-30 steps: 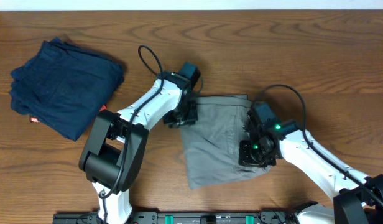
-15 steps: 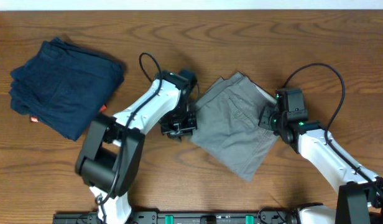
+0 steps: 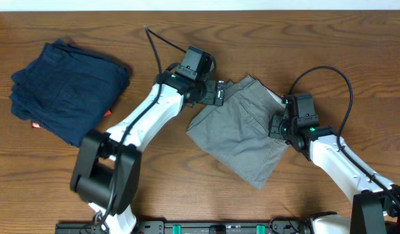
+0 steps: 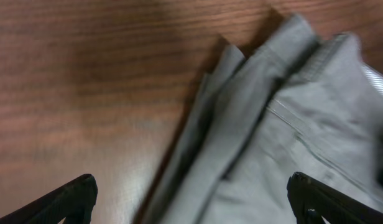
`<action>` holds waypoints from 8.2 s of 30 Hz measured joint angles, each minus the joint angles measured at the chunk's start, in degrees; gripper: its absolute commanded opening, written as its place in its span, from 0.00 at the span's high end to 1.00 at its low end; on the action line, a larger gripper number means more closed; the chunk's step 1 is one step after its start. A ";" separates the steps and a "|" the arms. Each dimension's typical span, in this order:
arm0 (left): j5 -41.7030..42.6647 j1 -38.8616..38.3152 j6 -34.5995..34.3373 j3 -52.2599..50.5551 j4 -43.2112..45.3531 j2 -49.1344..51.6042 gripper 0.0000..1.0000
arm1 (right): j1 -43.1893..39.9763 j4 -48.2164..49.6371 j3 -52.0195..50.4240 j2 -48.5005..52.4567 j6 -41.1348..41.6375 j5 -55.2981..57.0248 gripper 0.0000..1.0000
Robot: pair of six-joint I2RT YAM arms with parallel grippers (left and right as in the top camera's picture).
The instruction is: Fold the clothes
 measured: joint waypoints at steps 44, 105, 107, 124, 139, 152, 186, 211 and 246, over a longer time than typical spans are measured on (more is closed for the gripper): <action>-7.85 37.33 9.27 2.51 -6.58 -23.30 0.94 | -2.86 -7.06 0.02 -14.43 -1.73 0.17 0.48; 10.75 65.48 -12.68 4.07 -6.84 1.51 0.27 | -2.89 -11.63 0.04 -14.43 -2.78 0.63 0.45; 12.33 65.57 -12.33 4.07 -6.69 1.11 0.27 | -2.86 -11.43 0.04 -14.43 -2.99 0.61 0.44; 6.54 32.96 -1.16 5.90 -20.00 -18.93 0.02 | -3.52 -6.49 6.12 -14.43 -8.63 -2.45 0.01; -0.20 23.12 -0.15 -4.72 -53.81 -25.22 0.02 | -4.44 -41.16 7.69 -19.93 -1.18 -5.38 0.01; -5.46 23.15 -1.07 -24.74 -27.71 -87.71 0.02 | 0.52 -24.17 -4.33 -59.91 1.79 4.52 0.01; -6.73 23.15 -1.92 -25.05 -45.05 -106.31 0.02 | -5.20 -37.03 -8.90 -78.27 -1.62 6.08 0.01; -6.73 23.15 -2.12 -25.05 -45.29 -106.25 0.02 | -7.28 13.14 -38.14 -82.58 -18.45 2.43 0.01; -6.73 23.15 -2.10 -25.16 -44.59 -106.25 0.02 | -7.26 13.09 -38.14 -82.62 -19.17 1.40 0.01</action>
